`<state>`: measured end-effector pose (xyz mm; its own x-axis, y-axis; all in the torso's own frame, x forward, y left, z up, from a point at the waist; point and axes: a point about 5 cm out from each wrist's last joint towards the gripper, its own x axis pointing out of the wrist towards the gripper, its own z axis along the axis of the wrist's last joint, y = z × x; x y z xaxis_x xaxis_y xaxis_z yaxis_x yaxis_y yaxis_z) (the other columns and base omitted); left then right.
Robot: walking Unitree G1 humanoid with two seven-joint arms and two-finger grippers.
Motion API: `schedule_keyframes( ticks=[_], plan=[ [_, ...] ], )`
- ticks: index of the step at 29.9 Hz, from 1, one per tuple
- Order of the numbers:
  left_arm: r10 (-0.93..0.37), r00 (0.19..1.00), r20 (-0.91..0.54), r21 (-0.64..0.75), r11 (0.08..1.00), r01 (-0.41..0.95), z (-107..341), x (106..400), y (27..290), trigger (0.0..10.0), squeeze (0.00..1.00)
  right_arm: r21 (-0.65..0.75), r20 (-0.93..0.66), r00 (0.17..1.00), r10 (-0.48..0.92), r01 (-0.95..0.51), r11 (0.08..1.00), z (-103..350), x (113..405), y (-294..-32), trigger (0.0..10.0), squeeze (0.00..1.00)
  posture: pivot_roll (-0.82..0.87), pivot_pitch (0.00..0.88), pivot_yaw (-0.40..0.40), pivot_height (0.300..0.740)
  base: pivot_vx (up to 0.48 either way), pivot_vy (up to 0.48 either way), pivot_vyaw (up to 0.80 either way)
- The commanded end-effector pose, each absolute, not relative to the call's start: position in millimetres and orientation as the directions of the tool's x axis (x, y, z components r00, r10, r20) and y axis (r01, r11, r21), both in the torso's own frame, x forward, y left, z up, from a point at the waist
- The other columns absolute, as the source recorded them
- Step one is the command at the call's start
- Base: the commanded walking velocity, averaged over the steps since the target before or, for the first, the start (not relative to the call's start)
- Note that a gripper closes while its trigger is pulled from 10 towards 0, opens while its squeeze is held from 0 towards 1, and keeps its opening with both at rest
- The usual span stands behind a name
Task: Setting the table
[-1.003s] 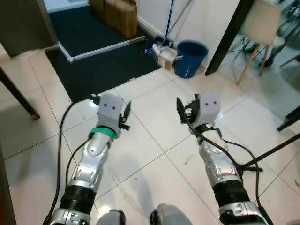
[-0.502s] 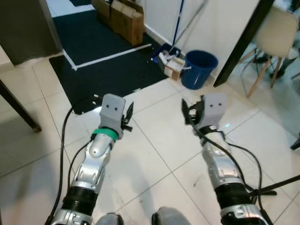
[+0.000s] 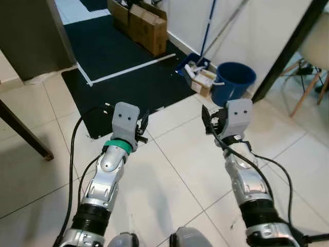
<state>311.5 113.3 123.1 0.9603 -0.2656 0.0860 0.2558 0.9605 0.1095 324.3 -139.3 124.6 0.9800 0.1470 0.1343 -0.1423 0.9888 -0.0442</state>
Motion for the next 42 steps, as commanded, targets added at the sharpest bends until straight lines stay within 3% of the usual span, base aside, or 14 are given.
schedule_keyframes(
  ticks=[1, 42],
  plan=[
    [-0.272, 0.96, 0.066, 0.111, 0.958, 0.264, 118.3, 310.6, 111.1, 10.0, 0.0, -0.033, 0.12, 0.985, 0.125, -0.121, 0.992, 121.2, 322.7, -146.6, 10.0, 0.0, -0.18, 0.0, 0.035, 0.74, 0.48, 0.0, 0.0],
    [-0.26, 0.963, 0.065, 0.11, 0.961, 0.252, 117.9, 311.1, 111.4, 10.0, 0.0, -0.046, 0.115, 0.983, 0.146, -0.141, 0.989, 122.4, 322.0, -143.1, 10.0, 0.0, -0.18, 0.0, 0.029, 0.74, 0.48, 0.0, 0.0]
  ],
)
